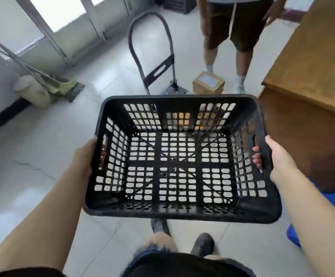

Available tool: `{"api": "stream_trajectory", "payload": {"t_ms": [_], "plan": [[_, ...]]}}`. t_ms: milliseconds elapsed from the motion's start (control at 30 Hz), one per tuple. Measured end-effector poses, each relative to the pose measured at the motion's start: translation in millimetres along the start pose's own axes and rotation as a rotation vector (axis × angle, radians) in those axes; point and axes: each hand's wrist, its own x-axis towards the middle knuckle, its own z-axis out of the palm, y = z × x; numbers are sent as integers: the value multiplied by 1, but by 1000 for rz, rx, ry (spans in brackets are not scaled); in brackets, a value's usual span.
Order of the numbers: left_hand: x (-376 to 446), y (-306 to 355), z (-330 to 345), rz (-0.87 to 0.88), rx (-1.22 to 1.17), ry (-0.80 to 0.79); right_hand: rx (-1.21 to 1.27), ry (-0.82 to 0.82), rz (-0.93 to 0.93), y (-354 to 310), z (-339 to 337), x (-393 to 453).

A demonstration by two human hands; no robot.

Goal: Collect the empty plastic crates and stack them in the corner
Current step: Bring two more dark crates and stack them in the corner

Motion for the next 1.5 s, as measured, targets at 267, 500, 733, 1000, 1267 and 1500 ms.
{"api": "stream_trajectory", "payload": {"t_ms": [267, 500, 733, 1000, 1267, 1500], "plan": [[-12, 49, -127, 123, -239, 169, -75, -141, -172, -48, 150, -24], [1, 83, -234, 209, -375, 339, -154, -313, -290, -78, 314, -41], [45, 113, -320, 330, -410, 523, -202, -408, -394, -97, 448, -40], [106, 165, -360, 363, -529, 693, -228, -484, -404, -135, 589, -19], [198, 235, -382, 330, -595, 790, -287, -582, -412, -185, 728, 35], [279, 293, -418, 273, -589, 840, -302, -620, -410, -221, 843, 74]]}}
